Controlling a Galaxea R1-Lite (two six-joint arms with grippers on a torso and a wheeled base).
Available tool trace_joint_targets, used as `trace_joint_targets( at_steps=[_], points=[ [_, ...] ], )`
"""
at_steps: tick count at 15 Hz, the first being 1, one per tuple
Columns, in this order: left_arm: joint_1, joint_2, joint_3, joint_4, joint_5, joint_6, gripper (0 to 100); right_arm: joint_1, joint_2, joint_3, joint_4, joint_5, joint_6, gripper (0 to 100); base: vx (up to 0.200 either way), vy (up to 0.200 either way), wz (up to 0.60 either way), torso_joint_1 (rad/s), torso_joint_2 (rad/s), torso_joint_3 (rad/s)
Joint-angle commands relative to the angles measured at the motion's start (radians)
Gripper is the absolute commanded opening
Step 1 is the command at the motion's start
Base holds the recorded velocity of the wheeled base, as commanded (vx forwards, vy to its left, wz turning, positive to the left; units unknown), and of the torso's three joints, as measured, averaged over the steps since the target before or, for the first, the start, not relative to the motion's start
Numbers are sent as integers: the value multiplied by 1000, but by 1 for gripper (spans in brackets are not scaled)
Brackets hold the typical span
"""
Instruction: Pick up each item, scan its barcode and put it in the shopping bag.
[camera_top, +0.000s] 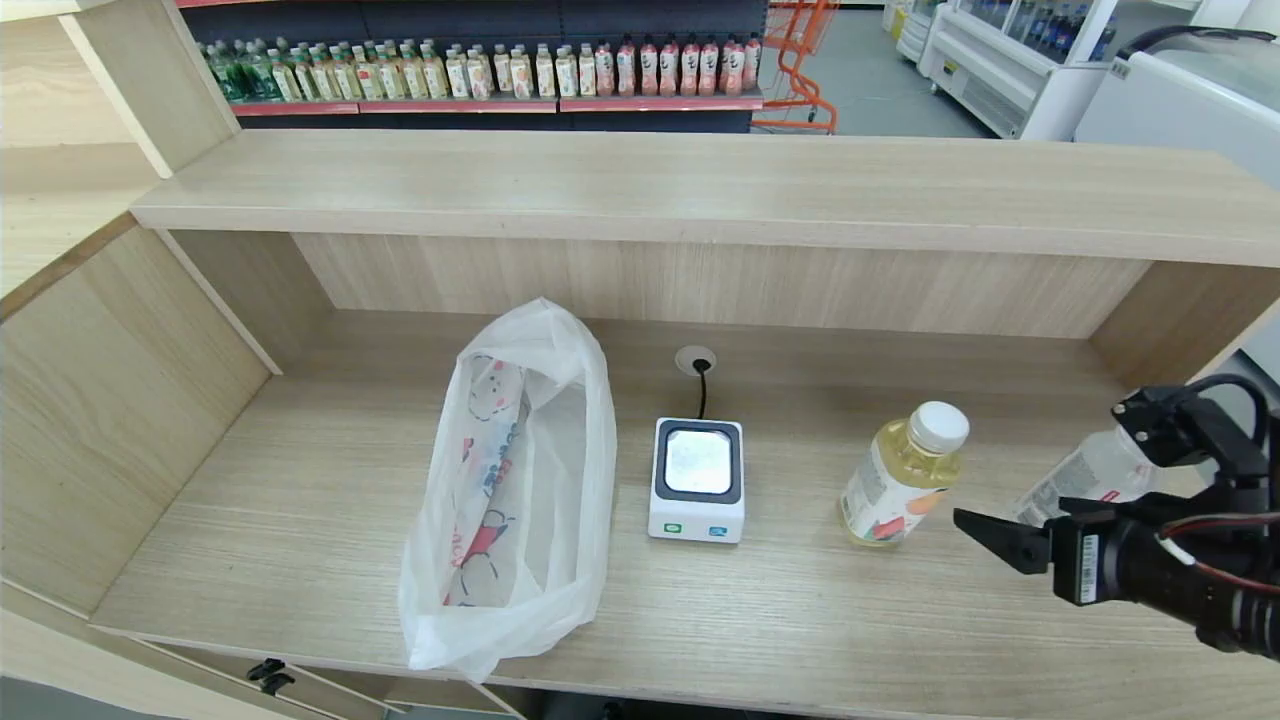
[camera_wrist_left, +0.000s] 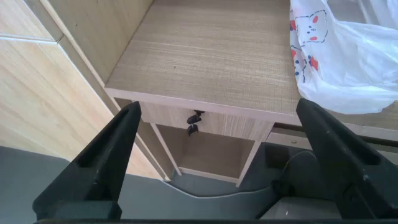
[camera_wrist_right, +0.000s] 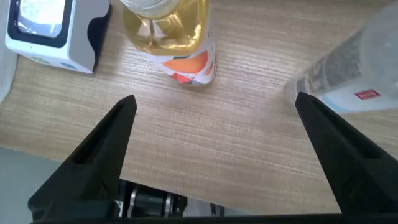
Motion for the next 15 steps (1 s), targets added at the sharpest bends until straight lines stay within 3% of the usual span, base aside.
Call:
trace_joint_targets(
  at_steps=[1, 5, 15],
  points=[
    [0, 0, 0, 0, 0, 0, 100, 15, 155, 11, -73, -13, 2, 100, 0, 0, 0, 0, 0, 0],
    [0, 0, 0, 0, 0, 0, 100, 70, 219, 17, -151, -14, 29, 100, 0, 0, 0, 0, 0, 0],
    [0, 0, 0, 0, 0, 0, 100, 177, 379, 41, -456, -162, 61, 100, 0, 0, 0, 0, 0, 0]
  ],
)
